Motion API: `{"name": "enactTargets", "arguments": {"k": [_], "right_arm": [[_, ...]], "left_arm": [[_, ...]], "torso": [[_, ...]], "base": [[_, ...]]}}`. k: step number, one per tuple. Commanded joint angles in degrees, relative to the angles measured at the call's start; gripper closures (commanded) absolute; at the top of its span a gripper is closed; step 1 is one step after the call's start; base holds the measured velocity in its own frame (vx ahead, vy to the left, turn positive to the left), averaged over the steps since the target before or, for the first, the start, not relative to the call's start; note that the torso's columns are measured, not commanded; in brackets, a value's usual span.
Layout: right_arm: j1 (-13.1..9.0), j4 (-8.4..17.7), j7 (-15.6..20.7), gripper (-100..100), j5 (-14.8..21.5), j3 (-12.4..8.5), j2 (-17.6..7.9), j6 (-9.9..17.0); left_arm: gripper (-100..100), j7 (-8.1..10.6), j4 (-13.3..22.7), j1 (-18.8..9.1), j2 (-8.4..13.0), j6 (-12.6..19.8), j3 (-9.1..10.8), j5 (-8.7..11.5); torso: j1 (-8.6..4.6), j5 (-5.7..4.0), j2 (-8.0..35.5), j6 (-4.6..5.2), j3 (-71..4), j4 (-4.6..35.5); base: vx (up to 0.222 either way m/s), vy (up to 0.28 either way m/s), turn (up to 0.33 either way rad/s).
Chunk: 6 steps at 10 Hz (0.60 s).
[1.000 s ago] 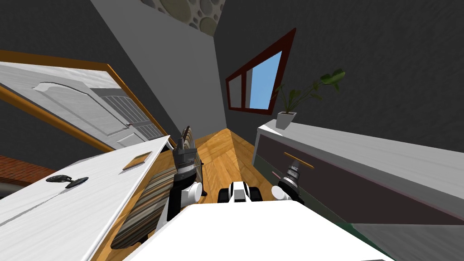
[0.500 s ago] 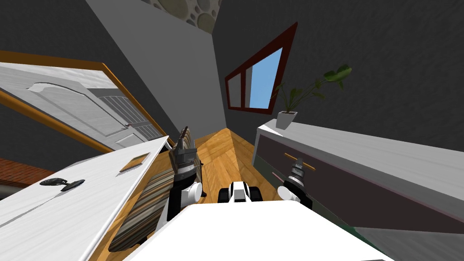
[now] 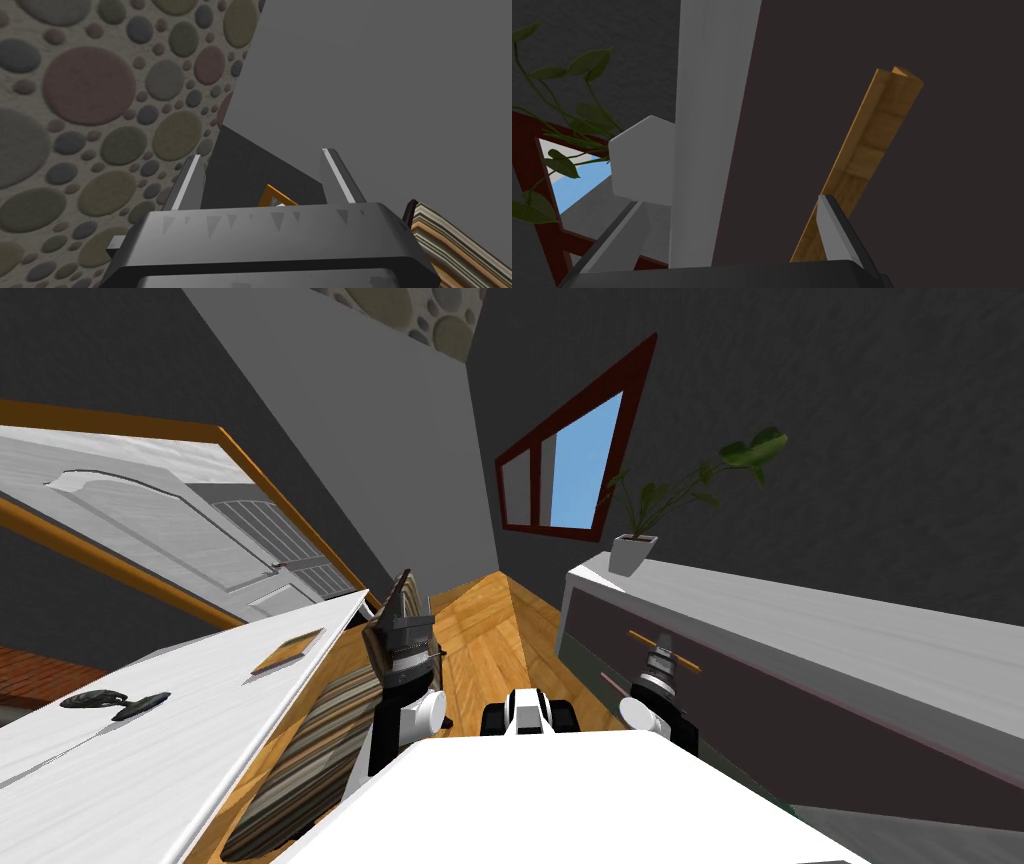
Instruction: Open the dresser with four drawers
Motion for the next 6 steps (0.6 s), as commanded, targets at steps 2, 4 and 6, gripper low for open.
{"name": "enactTargets", "arguments": {"k": [2,4,6], "right_arm": [[0.7,-2.7,0.1,-100,-4.3,1.1,-0.3,1.4],[1.1,-4.3,0.2,-100,-6.8,1.7,-0.1,2.1],[1.4,-5.6,0.2,-100,-8.9,2.2,0.5,2.7]], "left_arm": [[0,0.00,0.0,0.0,0.0,0.0,0.00,0.0],[0,0.00,0.0,0.0,0.0,0.0,0.00,0.0],[0,0.00,0.0,0.0,0.0,0.0,0.00,0.0]], "torso": [[-0.12,-0.02,0.0,-0.07,0.0,0.0],[-0.32,-0.06,-0.3,-0.25,-0.1,0.0],[-0.49,-0.17,-0.7,-0.45,-0.3,-0.1]], "base": [[0.041,-0.023,-0.018],[0.037,-0.027,-0.018],[0.031,-0.026,-0.013]]}}
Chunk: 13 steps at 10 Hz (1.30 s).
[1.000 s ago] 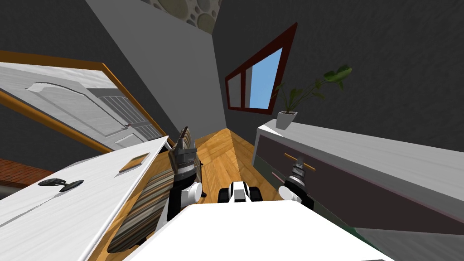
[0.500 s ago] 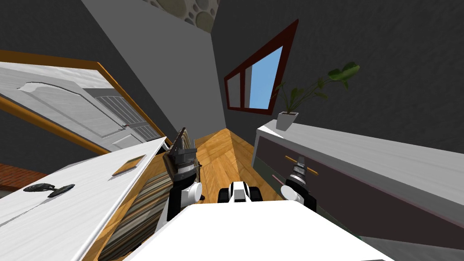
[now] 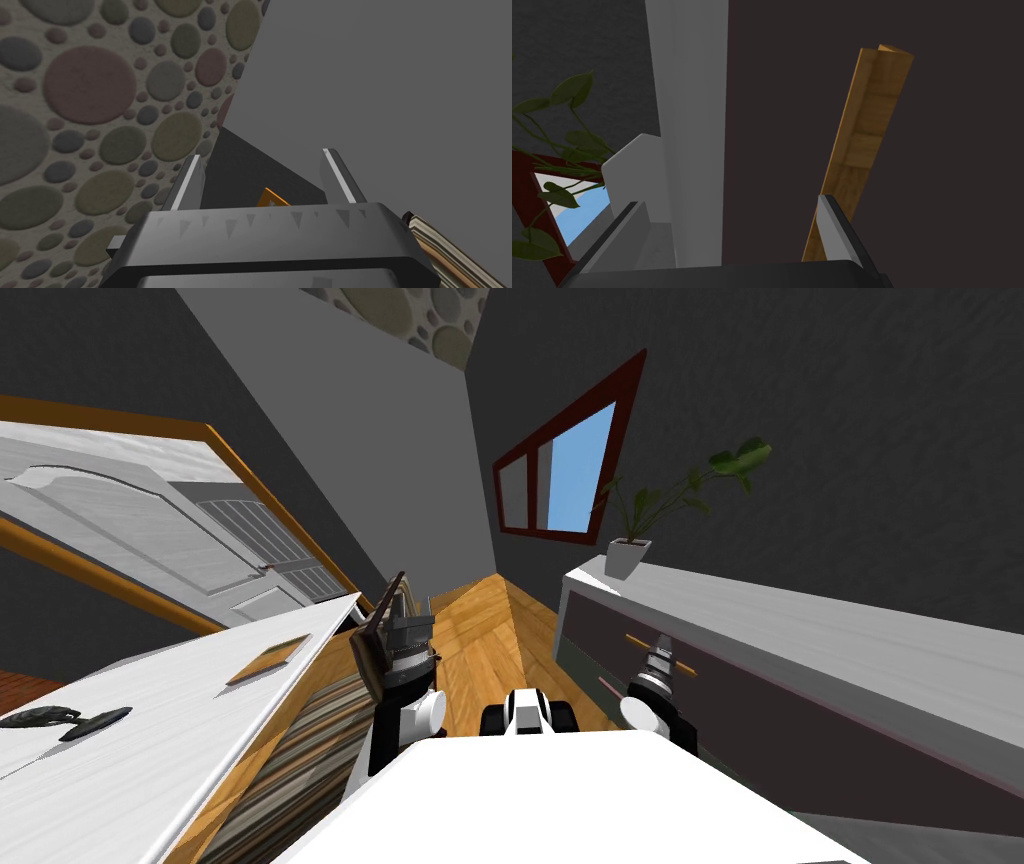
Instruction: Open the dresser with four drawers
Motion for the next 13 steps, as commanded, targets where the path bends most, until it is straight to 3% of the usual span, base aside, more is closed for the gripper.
{"name": "enactTargets", "arguments": {"k": [1,3,9,10,13], "right_arm": [[0.1,-2.0,-0.2,-100,-3.0,0.8,1.0,1.2],[0.6,-3.9,-0.2,-100,-5.9,1.5,3.9,2.0],[1.0,-5.7,-0.3,-100,-8.7,2.1,12.9,2.8],[1.1,-5.8,-0.3,-100,-8.8,2.2,13.9,2.8],[0.9,-5.9,0.0,-100,-8.9,2.1,13.3,2.9]], "left_arm": [[0,0.00,0.0,0.0,0.0,0.0,0.00,0.0],[0,0.00,0.0,0.0,0.0,0.0,0.00,0.0],[0,0.00,0.0,0.0,0.0,0.0,0.00,0.0],[0,0.00,0.0,0.0,0.0,0.0,0.00,0.0],[0,0.00,0.0,0.0,0.0,0.0,0.00,0.0]], "torso": [[-0.06,-0.05,-0.2,-0.10,-0.1,0.0],[-0.03,-0.13,-0.3,-0.16,-0.1,-0.1],[0.50,0.17,0.8,0.44,0.4,0.1],[0.51,0.18,0.9,0.45,0.4,0.2],[0.22,0.11,0.6,0.45,0.3,0.1]], "base": [[0.051,-0.013,0.002],[0.054,-0.027,0.000],[0.037,-0.021,0.010],[0.000,0.000,0.000],[0.024,-0.037,0.001]]}}
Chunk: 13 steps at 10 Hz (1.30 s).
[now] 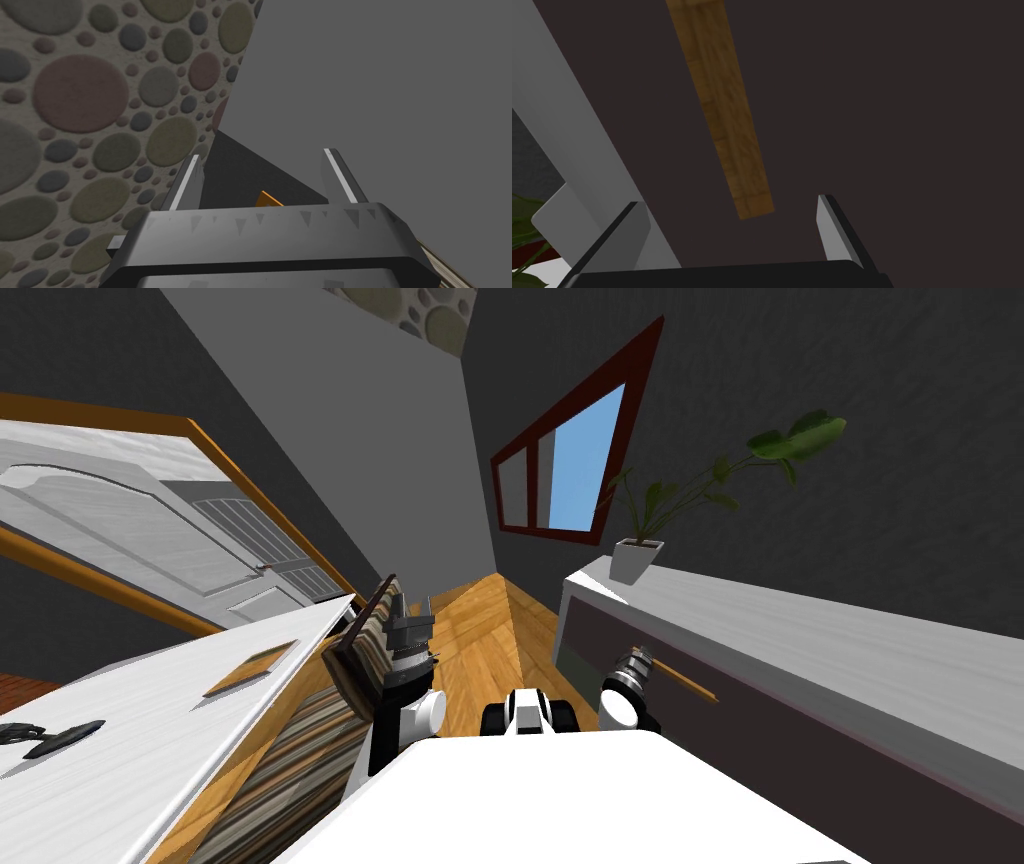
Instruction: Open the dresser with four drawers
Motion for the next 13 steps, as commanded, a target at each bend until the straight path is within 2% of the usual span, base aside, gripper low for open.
{"name": "enactTargets", "arguments": {"k": [1,3,6,8,12,13], "right_arm": [[0.0,-0.1,0.1,100,0.0,0.0,0.0,0.0],[0.1,-0.6,0.6,100,0.0,0.4,0.2,-0.1],[0.4,-1.5,1.4,100,0.0,1.0,0.6,-0.2],[0.9,-1.1,1.2,100,-0.2,1.2,0.6,-0.1],[1.0,-2.2,1.0,100,0.3,1.7,0.4,-0.6],[1.8,-4.3,4.1,-100,-2.3,2.3,0.2,-0.1]], "left_arm": [[0,0.00,0.0,0.0,0.0,0.0,0.00,0.0],[0,0.00,0.0,0.0,0.0,0.0,-0.01,0.0],[0,0.00,0.0,0.0,0.0,0.0,-0.03,0.0],[0,0.00,0.0,0.0,0.0,0.0,-0.02,0.0],[0,0.00,0.0,0.0,0.0,0.0,-0.02,0.0],[0,0.00,0.0,0.0,0.0,0.0,-0.02,0.0]], "torso": [[0.15,0.01,0.1,0.00,0.0,0.0],[0.79,0.32,0.5,0.03,0.2,0.2],[0.60,0.38,0.5,0.02,0.2,0.3],[0.30,0.41,0.3,0.08,0.1,0.3],[0.51,0.41,0.6,0.13,0.3,0.3],[0.59,0.50,0.7,0.19,0.3,0.4]], "base": [[0.003,-0.008,0.000],[-0.071,0.116,-0.011],[-0.113,0.153,-0.009],[-0.058,0.095,0.002],[-0.124,0.143,-0.001],[-0.041,0.073,-0.052]]}}
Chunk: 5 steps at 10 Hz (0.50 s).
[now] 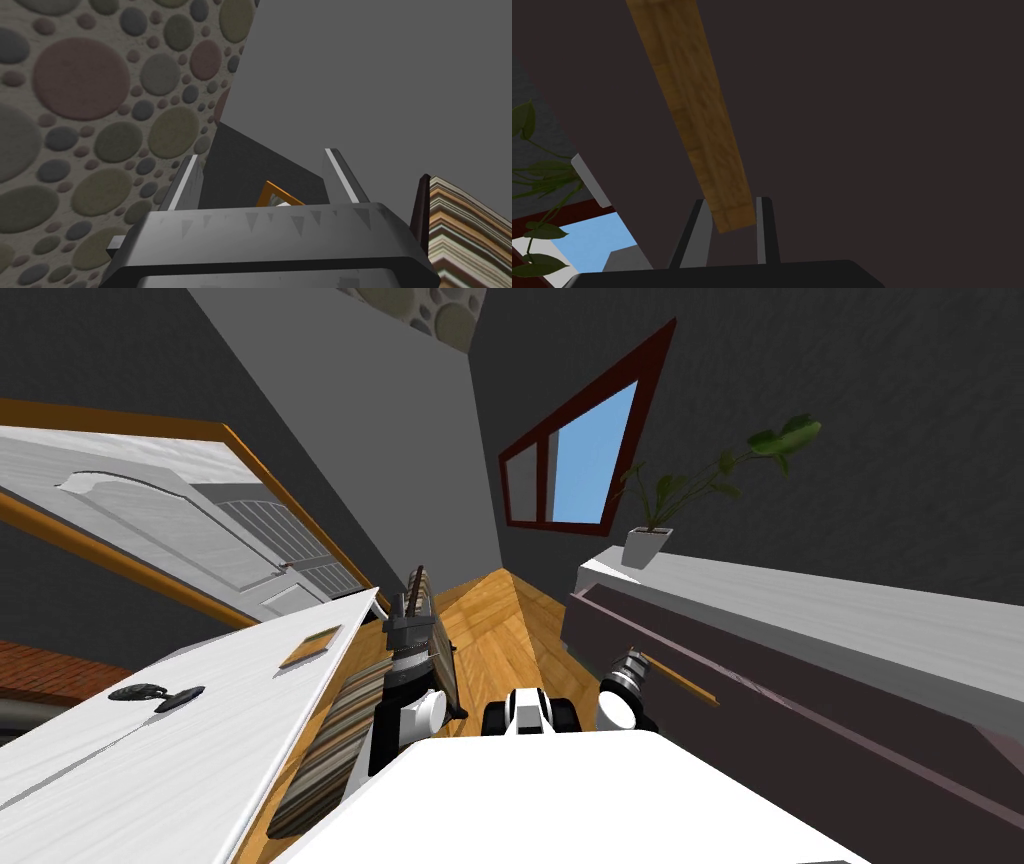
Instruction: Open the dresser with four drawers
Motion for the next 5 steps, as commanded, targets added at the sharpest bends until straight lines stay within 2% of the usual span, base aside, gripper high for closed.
{"name": "enactTargets", "arguments": {"k": [1,3,5], "right_arm": [[0.9,-4.1,4.3,-100,-3.5,0.7,-0.7,0.1],[1.5,-6.9,7.2,-100,-5.8,1.1,-1.2,0.2],[2.1,-9.7,10.1,-100,-8.1,1.6,-1.7,0.3]], "left_arm": [[0,0.00,0.0,0.0,0.0,0.0,0.01,0.0],[0,0.00,0.0,0.0,0.0,0.0,0.02,0.0],[0,0.00,0.0,0.0,0.0,0.0,0.02,0.0]], "torso": [[-0.33,-0.23,-0.4,-0.08,-0.1,-0.2],[-0.68,-0.47,-0.8,-0.18,-0.4,-0.4],[-0.31,-0.36,-0.5,-0.19,-0.2,-0.3]], "base": [[0.019,-0.003,-0.041],[0.026,-0.017,-0.030],[0.020,-0.002,-0.029]]}}
